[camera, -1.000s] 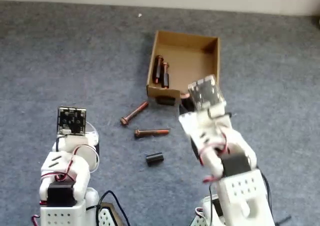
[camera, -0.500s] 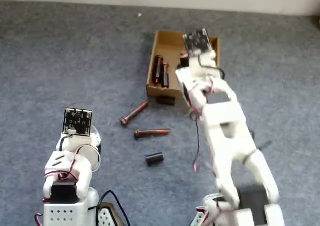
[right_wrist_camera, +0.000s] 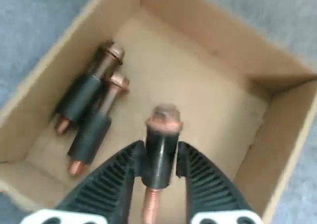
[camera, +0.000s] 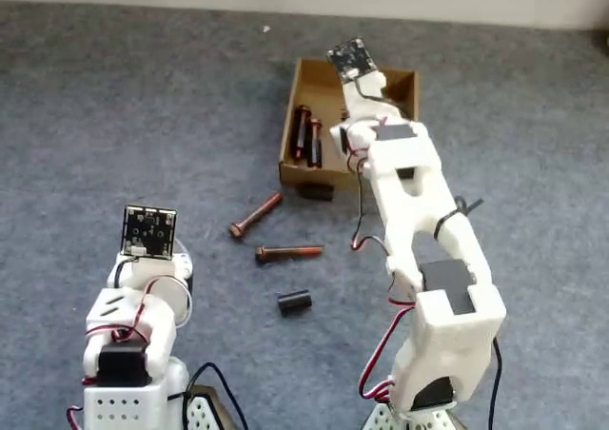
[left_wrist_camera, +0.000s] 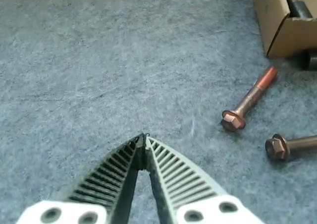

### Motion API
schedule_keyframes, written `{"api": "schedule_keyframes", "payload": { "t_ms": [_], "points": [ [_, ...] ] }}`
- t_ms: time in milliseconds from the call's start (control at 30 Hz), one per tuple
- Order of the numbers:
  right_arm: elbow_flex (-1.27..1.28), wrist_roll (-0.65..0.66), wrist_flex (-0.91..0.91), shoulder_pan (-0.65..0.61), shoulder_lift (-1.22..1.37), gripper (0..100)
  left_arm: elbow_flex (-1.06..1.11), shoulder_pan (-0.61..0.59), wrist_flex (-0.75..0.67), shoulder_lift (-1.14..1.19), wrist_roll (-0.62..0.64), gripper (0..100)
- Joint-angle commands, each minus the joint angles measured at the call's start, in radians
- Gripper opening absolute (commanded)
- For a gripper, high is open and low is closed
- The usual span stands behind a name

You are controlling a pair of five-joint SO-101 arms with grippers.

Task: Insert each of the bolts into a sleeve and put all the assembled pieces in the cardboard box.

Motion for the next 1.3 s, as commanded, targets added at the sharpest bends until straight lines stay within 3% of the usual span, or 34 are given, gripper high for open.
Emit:
{"api": "schedule_keyframes", "payload": {
  "t_ms": [0,333,567,800,1033,1267],
  "points": [
    [-0.196,0.014,0.170,0.008,-0.031,11.6,-0.005,-0.010,-0.026,-0.007,-0.015,1],
    [-0.386,0.021,0.648,-0.079,-0.031,11.6,-0.004,-0.010,-0.026,-0.007,-0.015,1],
    [-0.384,0.140,0.869,-0.216,-0.031,11.6,-0.002,-0.010,-0.026,-0.007,-0.015,1],
    [-0.389,0.147,0.817,-0.254,0.031,11.6,-0.002,-0.012,-0.026,-0.007,-0.017,1],
    [-0.395,0.269,0.776,-0.242,0.222,11.9,-0.001,-0.012,-0.026,-0.007,-0.017,1],
    [-0.561,0.356,0.753,-0.186,0.329,13.1,-0.001,-0.012,-0.026,-0.007,-0.017,1]
  ]
}}
